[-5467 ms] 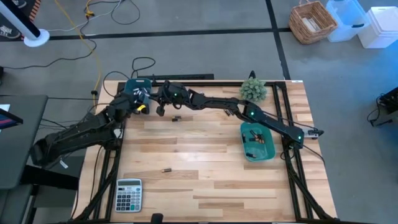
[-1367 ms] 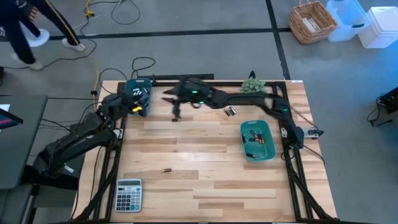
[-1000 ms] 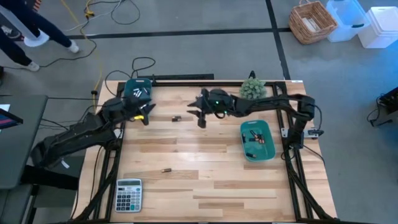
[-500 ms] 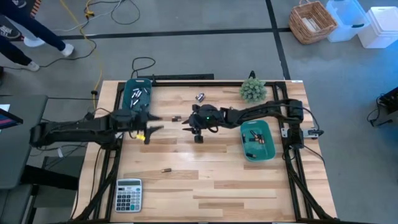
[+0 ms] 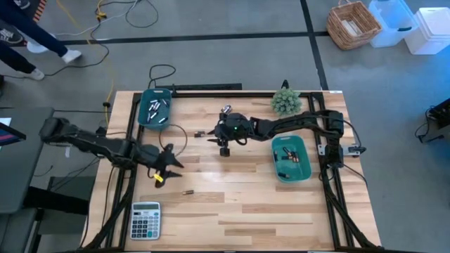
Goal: Sort batteries
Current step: Put the brown-block battery into the green bin
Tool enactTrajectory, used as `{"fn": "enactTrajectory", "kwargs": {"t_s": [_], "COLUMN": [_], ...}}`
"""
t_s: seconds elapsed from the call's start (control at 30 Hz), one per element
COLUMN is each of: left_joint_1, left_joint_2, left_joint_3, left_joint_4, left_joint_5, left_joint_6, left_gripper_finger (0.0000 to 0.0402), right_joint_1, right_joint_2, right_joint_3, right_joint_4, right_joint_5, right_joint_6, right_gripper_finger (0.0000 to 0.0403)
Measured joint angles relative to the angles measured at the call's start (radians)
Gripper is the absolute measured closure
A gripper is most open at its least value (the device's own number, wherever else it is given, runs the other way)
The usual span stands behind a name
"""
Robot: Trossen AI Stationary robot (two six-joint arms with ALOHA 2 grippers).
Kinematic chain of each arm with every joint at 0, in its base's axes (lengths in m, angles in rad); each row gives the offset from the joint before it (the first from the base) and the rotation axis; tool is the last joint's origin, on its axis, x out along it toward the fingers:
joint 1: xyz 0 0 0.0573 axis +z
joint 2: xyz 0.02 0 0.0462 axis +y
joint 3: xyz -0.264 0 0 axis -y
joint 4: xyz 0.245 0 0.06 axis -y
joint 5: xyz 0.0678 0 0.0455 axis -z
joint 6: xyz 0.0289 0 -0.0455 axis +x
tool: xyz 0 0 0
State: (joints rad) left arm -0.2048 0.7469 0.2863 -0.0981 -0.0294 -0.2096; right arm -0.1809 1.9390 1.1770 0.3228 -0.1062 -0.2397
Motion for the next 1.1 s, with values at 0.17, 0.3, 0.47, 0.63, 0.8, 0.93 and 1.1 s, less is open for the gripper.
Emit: {"fn": "enactTrajectory", "kwargs": {"t_s": [0.17,0.3,0.47,0.63,0.8,0.93,1.1], "left_joint_1": [-0.128,-0.205,-0.258,-0.285,-0.317,-0.323,-0.325], "left_joint_2": [0.116,0.241,0.375,0.486,0.590,0.645,0.710], "left_joint_3": [0.031,0.069,0.117,0.130,0.130,0.131,0.136], "left_joint_4": [0.011,0.039,0.045,0.103,0.179,0.218,0.226], "left_joint_5": [-0.033,-0.075,-0.121,-0.141,-0.135,-0.148,-0.189], "left_joint_6": [-0.118,-0.168,-0.230,-0.295,-0.337,-0.366,-0.384], "left_gripper_finger": [0.0229,0.0229,0.0229,0.0229,0.0229,0.0229,0.0233], "right_joint_1": [-0.028,-0.056,-0.079,-0.086,-0.086,-0.081,-0.074], "right_joint_2": [-0.021,-0.030,-0.043,-0.046,-0.046,-0.046,-0.046], "right_joint_3": [0.000,0.000,0.000,0.000,0.000,0.000,0.000], "right_joint_4": [-0.016,-0.007,-0.018,-0.044,-0.064,-0.067,-0.068], "right_joint_5": [0.001,0.003,0.003,0.003,0.003,0.003,0.003], "right_joint_6": [-0.009,-0.028,-0.028,-0.024,-0.024,-0.023,-0.020], "right_gripper_finger": [0.0262,0.0262,0.0262,0.0262,0.0262,0.0262,0.0262]}}
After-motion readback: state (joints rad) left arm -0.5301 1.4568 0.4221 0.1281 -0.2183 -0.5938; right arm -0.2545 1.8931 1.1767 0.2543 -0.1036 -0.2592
